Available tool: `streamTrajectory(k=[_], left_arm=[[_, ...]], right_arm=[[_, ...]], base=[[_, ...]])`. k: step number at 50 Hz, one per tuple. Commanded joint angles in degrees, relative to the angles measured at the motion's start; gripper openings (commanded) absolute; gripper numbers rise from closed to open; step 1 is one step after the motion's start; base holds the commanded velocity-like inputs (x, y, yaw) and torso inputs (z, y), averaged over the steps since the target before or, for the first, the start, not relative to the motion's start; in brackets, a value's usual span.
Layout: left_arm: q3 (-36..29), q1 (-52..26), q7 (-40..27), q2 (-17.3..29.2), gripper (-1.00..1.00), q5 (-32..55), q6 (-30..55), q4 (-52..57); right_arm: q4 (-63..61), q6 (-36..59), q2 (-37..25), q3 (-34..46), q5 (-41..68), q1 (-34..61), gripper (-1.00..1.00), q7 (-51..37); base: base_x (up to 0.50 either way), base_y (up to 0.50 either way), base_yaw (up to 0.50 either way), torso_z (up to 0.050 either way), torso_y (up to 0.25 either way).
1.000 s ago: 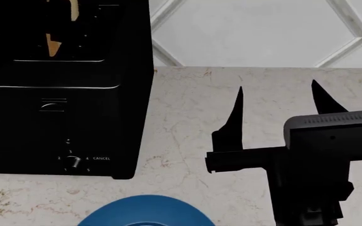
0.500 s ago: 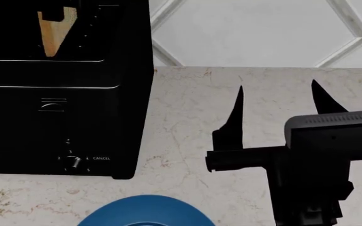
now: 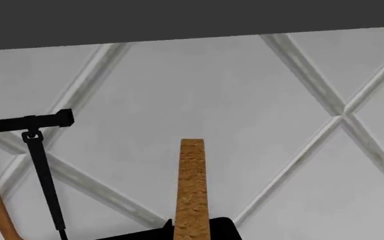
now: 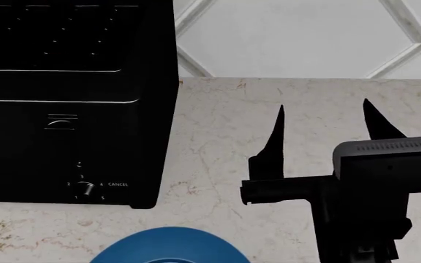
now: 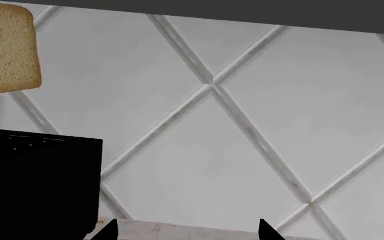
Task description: Place the toasted item on a plate.
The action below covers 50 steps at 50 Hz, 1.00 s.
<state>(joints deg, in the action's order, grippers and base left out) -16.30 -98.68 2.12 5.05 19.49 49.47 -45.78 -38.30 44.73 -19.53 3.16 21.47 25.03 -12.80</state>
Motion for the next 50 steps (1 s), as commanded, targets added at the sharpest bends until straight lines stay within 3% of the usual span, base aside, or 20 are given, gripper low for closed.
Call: streamTrajectory(k=[1,14,20,25,27,35,40,43,44,46,50], left_arm=[[4.7,5.5,-6.1,2.3,-1.0,6.6,13.3,31.2],[13.6,15.4,-15.0,2.5,-1.0,15.6,32.1,59.7],[18.7,19.4,-19.3,0.1,-1.0,20.5,40.1,70.4],[20.9,20.6,-38.4,3.2,-1.0,44.6,40.4,72.0],[21.0,21.0,-41.3,3.4,-1.0,48.1,40.0,72.3],[20.7,26.6,-48.2,1.7,-1.0,54.6,38.8,77.8],[15.8,29.7,-45.0,2.4,-1.0,50.4,34.2,80.2],[19.5,28.9,-51.9,1.5,-1.0,58.6,37.8,81.4],[20.9,28.0,-57.2,1.8,-1.0,65.0,38.7,81.0],[20.6,27.1,-65.9,2.9,-1.0,74.6,37.6,80.5],[18.2,26.8,-73.9,4.6,-1.0,83.1,34.3,81.5]], right_arm=[[0.2,-0.5,0.2,0.2,0.2,-0.3,1.0,-0.2],[0.3,-0.3,0.3,0.9,0.5,0.5,1.0,-0.5],[0.7,-0.8,0.2,1.1,0.4,0.3,1.0,-0.5],[1.0,-1.1,0.2,1.5,0.3,0.4,1.0,-0.5],[1.1,-1.1,0.2,1.7,0.3,0.4,1.0,-0.5],[0.6,-0.7,0.1,1.7,0.6,0.4,1.0,-0.7],[1.2,-0.9,0.2,2.3,0.5,1.0,1.0,-0.8],[1.2,-0.5,0.2,2.4,0.6,1.4,1.0,-0.9],[1.0,-0.2,0.2,2.3,0.8,1.7,1.0,-0.9],[0.9,0.1,0.2,2.5,0.8,1.9,1.0,-1.0],[1.0,-0.2,0.2,2.7,0.8,1.9,1.0,-1.0]], base=[[0.0,0.0,0.0,0.0,0.009],[0.0,0.0,0.0,0.002,0.004],[0.0,0.0,0.0,0.0,0.0],[0.0,0.0,0.0,0.0,0.0],[0.0,0.0,0.0,0.0,0.0],[0.0,0.0,0.0,0.0,0.0],[0.0,0.0,0.0,0.0,0.0],[0.0,0.0,0.0,0.0,0.0],[0.0,0.0,0.0,0.0,0.0],[0.0,0.0,0.0,0.0,0.0],[0.0,0.0,0.0,0.0,0.0]])
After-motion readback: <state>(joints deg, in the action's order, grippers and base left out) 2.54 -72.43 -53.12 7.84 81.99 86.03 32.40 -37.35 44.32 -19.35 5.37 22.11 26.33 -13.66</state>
